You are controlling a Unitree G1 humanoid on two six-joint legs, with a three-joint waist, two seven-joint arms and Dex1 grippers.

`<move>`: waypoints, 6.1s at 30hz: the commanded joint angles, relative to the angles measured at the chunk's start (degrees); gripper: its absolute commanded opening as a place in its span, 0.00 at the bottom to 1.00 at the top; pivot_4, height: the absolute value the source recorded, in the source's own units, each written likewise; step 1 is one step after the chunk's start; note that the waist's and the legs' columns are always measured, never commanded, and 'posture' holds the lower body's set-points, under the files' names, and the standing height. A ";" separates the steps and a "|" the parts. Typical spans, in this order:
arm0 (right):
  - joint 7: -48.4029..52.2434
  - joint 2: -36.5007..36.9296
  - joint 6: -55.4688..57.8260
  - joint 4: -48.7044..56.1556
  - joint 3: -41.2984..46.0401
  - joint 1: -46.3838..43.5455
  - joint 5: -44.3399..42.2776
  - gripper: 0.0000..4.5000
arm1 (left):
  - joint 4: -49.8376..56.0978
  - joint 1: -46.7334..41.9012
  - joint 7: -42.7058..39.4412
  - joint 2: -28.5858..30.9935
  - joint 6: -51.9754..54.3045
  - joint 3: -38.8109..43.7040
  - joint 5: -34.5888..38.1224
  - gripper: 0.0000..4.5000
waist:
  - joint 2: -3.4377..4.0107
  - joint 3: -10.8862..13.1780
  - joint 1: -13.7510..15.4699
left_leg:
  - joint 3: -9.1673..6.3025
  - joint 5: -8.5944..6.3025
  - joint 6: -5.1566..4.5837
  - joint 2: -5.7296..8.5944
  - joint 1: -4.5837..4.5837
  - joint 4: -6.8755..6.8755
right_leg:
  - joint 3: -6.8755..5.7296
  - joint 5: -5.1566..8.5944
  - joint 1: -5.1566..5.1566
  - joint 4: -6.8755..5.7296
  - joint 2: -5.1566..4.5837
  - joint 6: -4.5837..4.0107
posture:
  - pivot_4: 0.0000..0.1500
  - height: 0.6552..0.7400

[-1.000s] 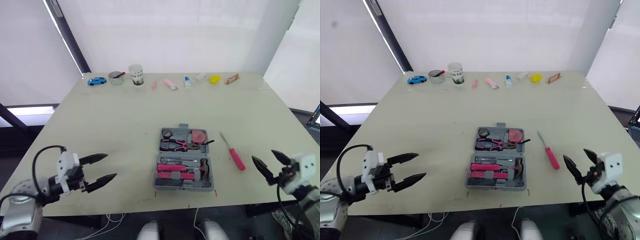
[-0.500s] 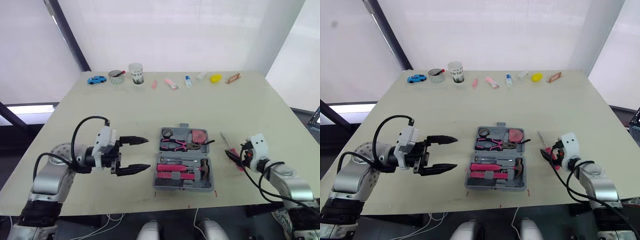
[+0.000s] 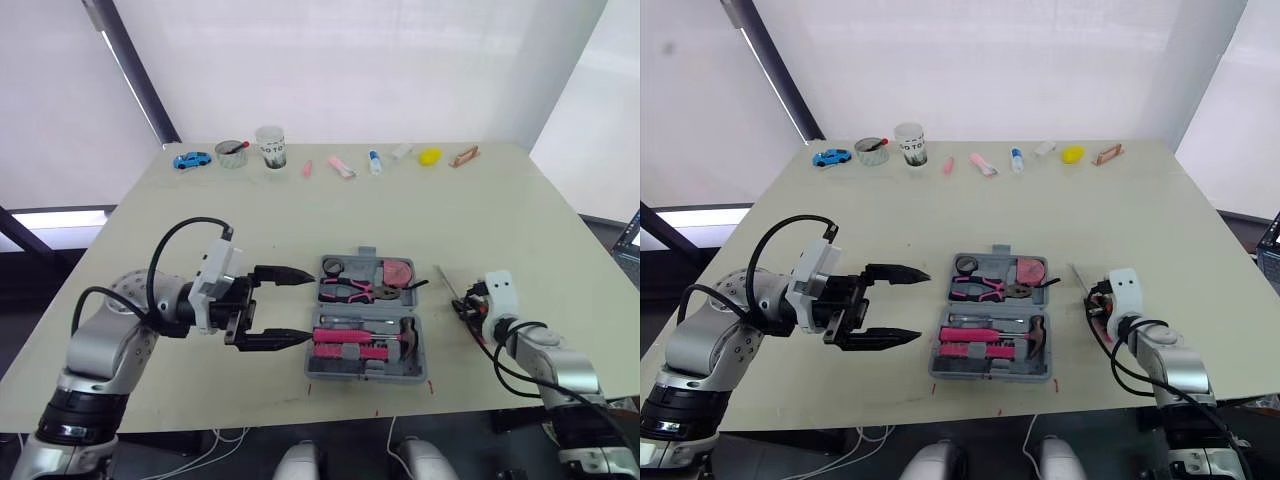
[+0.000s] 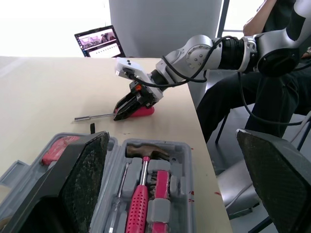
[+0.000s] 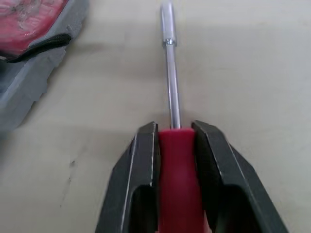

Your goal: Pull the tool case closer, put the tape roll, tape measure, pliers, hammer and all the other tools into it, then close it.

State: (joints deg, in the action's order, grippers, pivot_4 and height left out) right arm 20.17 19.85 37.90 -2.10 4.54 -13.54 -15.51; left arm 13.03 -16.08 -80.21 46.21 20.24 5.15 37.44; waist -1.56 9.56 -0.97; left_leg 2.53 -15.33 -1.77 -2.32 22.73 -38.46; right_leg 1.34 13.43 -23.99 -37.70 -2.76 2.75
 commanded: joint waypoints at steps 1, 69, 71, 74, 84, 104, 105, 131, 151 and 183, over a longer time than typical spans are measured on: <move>-7.78 -4.68 5.41 12.36 3.11 5.10 -1.02 0.12 | 1.42 -1.39 -1.22 0.35 -0.31 -0.10 1.00 1.00 | -0.01 -0.01 0.20 | 0.01 0.00 0.00 0.00 0.00 0.00 | 0.00 0.00 0.00 0.00 -0.01 0.00 | 1.00 1.00; 62.67 16.91 -104.87 -54.07 -44.56 -42.51 39.47 0.99 | 4.48 3.08 -0.96 1.61 -4.38 1.10 -0.60 1.00 | 0.21 0.32 0.10 | 0.01 0.08 0.12 -0.01 0.02 -0.10 | -0.03 0.00 0.02 -0.01 -0.01 -0.02 | 1.00 1.00; 60.88 16.68 -105.79 -55.21 -45.30 -43.11 41.24 0.99 | 4.66 3.28 -0.69 1.70 -4.40 1.24 -0.52 1.00 | 0.21 0.32 0.04 | 0.00 0.14 0.22 -0.01 -0.04 -0.10 | -0.02 0.00 0.04 -0.05 -0.01 -0.03 | 1.00 1.00; 57.81 16.40 -106.85 -56.49 -46.19 -43.99 44.10 0.87 | 4.97 3.55 -0.47 1.83 -4.42 1.33 -0.35 1.00 | 0.19 0.31 -0.03 | 0.01 0.17 0.27 -0.01 -0.11 -0.11 | -0.01 -0.01 0.09 -0.09 -0.01 -0.05 | 1.00 1.00; 53.89 16.13 -107.65 -58.78 -46.86 -44.70 46.52 0.11 | 4.65 1.71 0.86 0.57 -3.79 0.12 0.68 1.00 | 0.07 0.27 -1.26 | 0.09 0.22 0.32 -0.06 -0.83 -0.20 | 0.09 0.03 0.62 -0.29 0.04 -0.39 | 1.00 1.00; 61.46 40.15 -25.46 2.98 -22.95 -11.42 7.47 0.11 | 3.88 -0.22 -0.23 -0.41 -3.00 -1.33 1.02 1.00 | 0.28 0.42 0.46 | 0.10 0.21 0.31 -0.06 -0.45 0.03 | 0.09 -0.02 0.28 -0.15 0.03 -0.27 | 1.00 1.00; 58.44 40.17 -19.30 5.83 -21.21 -9.44 7.31 0.11 | 3.66 -0.39 -0.39 -0.42 -3.05 -1.42 1.00 1.00 | 0.27 0.41 0.62 | 0.01 0.21 0.31 -0.04 -0.40 0.00 | 0.01 -0.02 0.28 -0.15 0.02 -0.26 | 1.00 1.00; -0.86 -4.52 40.02 11.32 6.72 -9.70 9.03 0.41 | -2.13 -4.71 -3.62 -2.79 -5.49 -3.05 -1.15 1.00 | 0.10 0.31 -0.19 | -0.21 0.21 0.31 0.00 0.14 -0.09 | -0.10 -0.14 -0.04 -0.02 0.08 -0.06 | 1.00 1.00; -2.88 -8.10 3.10 16.70 0.62 9.39 7.72 0.93 | -4.18 -4.60 -4.38 -2.38 -6.97 -2.45 -1.54 1.00 | 0.12 0.32 -0.03 | -0.27 0.21 0.31 0.01 0.14 -0.02 | -0.07 -0.11 -0.04 0.01 0.11 -0.06 | 1.00 1.00; 19.10 13.46 10.35 32.84 -13.19 3.95 -3.10 0.10 | -11.64 2.08 -8.91 -0.56 -12.23 3.06 -0.82 1.00 | 0.14 0.34 -0.10 | -0.35 0.21 0.30 -0.05 0.08 -0.04 | -0.10 -0.09 -0.04 -0.06 0.19 -0.10 | 1.00 1.00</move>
State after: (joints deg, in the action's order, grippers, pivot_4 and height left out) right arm 37.72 32.66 47.35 27.37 -7.89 -8.22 -17.71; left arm 1.43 -13.92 -87.49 44.67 8.35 5.84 35.28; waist -1.42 9.91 -1.07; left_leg 2.20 -15.12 -1.46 -2.37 22.82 -38.51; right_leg 1.27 13.35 -24.04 -37.76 -2.58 2.63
